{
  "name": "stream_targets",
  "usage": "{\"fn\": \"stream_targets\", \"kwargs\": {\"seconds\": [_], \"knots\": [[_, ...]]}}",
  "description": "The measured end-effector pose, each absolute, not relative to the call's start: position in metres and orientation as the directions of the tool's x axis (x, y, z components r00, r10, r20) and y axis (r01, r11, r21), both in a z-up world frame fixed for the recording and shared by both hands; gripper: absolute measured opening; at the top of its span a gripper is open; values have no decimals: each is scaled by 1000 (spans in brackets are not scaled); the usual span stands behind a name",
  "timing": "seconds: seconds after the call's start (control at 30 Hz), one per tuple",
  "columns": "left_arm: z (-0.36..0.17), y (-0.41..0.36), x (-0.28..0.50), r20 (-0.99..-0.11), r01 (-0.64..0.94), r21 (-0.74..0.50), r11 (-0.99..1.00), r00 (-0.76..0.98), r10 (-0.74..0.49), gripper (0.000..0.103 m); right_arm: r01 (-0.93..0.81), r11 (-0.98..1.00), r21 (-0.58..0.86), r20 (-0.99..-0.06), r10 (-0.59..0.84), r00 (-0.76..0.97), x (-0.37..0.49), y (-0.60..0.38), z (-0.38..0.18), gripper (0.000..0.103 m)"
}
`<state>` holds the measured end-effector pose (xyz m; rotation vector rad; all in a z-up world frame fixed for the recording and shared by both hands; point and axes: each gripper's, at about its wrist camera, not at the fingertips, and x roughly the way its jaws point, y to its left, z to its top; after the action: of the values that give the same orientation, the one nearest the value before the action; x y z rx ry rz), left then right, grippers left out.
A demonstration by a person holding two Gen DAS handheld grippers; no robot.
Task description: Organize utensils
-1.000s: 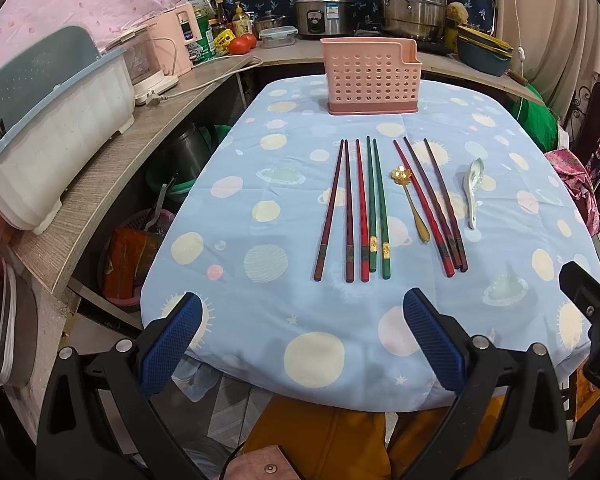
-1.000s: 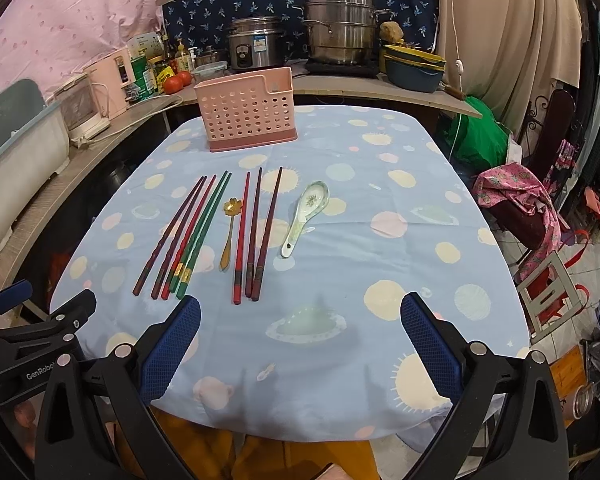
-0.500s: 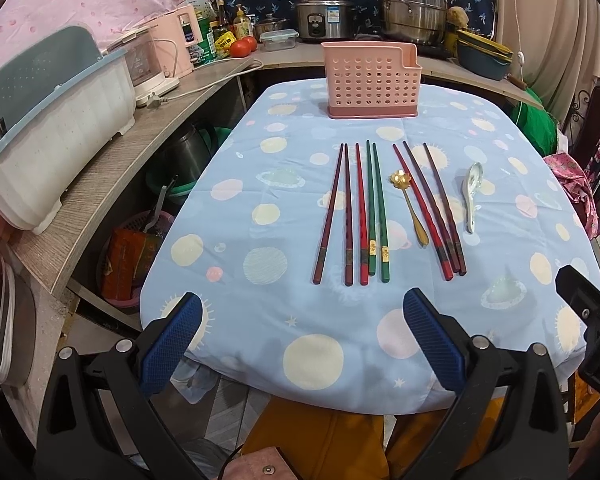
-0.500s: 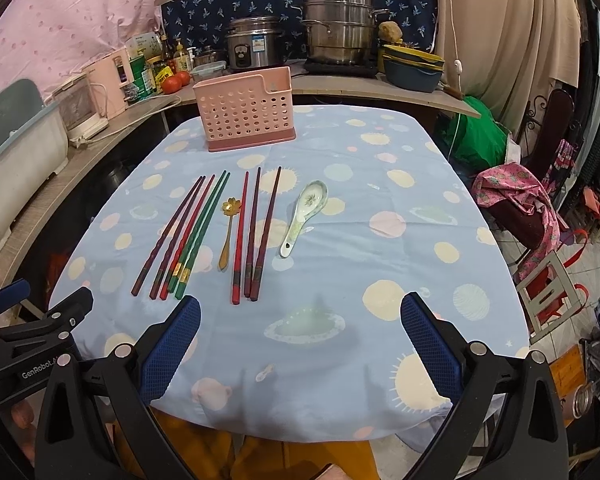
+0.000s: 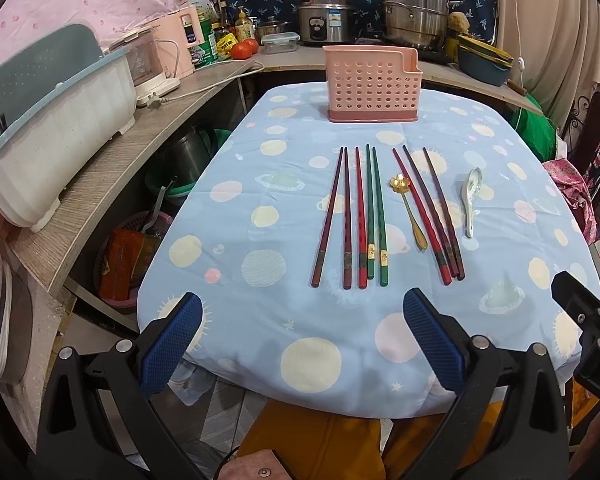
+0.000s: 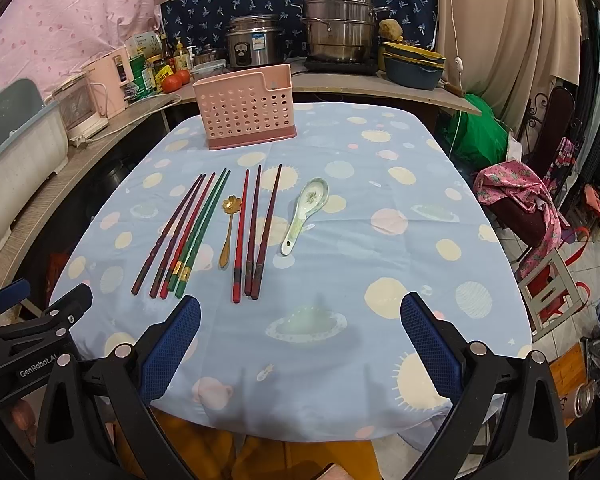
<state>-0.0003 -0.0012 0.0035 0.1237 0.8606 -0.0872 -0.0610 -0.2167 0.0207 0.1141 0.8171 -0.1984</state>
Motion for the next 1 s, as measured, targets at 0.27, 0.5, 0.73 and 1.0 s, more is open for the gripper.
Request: {"fn": "stream_targets", "kwargs": {"seconds": [0.27,0.5,0.73,1.0], "knots": [[3,-2,0,-759,127,73,989,650,-27,96,219,975,25,-734,-131,667,-61,-217,20,96],[2,-2,0,-759,130,76,989,650,-27,96,219,975,26,-735,-130,666,-61,-216,19,96],[2,-6,-1,-757,138,79,987,653,-31,96,220,975,26,-735,-130,665,-61,-217,19,96],[2,-5,-1,-757,133,74,988,653,-31,96,219,975,27,-736,-129,665,-61,-217,19,96]]}}
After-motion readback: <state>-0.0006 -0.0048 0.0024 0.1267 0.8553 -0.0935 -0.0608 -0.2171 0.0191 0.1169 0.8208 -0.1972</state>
